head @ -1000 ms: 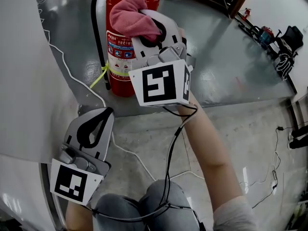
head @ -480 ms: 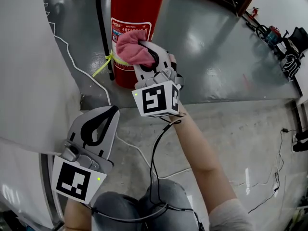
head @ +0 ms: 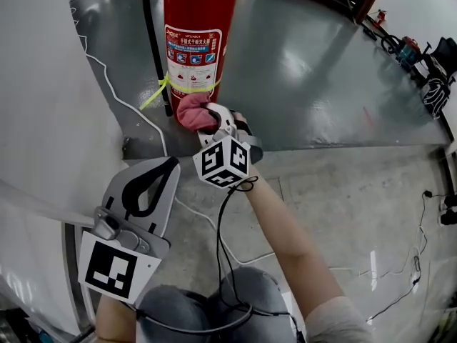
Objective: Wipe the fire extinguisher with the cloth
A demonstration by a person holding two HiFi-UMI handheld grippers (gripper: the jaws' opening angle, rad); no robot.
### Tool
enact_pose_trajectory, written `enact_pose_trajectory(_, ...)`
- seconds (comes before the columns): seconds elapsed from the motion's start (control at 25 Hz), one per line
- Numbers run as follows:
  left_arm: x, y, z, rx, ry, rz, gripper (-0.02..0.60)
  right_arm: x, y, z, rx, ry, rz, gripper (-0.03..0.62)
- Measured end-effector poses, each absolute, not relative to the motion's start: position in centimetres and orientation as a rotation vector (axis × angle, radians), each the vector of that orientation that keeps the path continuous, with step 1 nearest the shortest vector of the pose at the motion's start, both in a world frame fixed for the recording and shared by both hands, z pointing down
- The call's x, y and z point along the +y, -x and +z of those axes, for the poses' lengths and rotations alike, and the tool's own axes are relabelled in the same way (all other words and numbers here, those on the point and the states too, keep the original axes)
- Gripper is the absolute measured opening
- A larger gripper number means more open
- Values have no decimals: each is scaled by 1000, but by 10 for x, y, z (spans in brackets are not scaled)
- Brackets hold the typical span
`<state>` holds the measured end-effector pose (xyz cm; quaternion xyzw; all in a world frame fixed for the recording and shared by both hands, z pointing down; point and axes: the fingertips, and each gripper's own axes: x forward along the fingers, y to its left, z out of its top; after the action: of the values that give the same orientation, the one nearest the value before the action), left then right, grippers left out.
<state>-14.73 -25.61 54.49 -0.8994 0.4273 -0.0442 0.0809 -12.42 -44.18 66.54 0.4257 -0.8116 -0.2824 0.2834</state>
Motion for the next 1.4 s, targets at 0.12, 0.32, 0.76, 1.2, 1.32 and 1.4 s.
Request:
enact_pose_trajectory(0.12,-251,147,544,1272,2676,-159,8,-440,123,665,-2171,-1161,-737,58)
enact_pose_trajectory(0.32,-252,151,540,1280,2669,-144,8,-439,126,608,-2215,-1219,-817,58)
enact_pose_trajectory(0.76,-262,149,512,1288,2672,-121,8,-445,101,394,-2296,-1529,-1107,58)
enact_pose_trajectory(1.2,-267,136,513,1305,2591,-219,8,-449,93,423,-2435,-1531,-1120,57)
enact_pose_trajectory(1.32,-266,130,525,1293,2589,-258,8,-453,89,471,-2456,-1511,-1029,57)
enact_pose_trajectory(1.4,-265,127,530,1296,2595,-261,8,-455,87,502,-2445,-1495,-968,57)
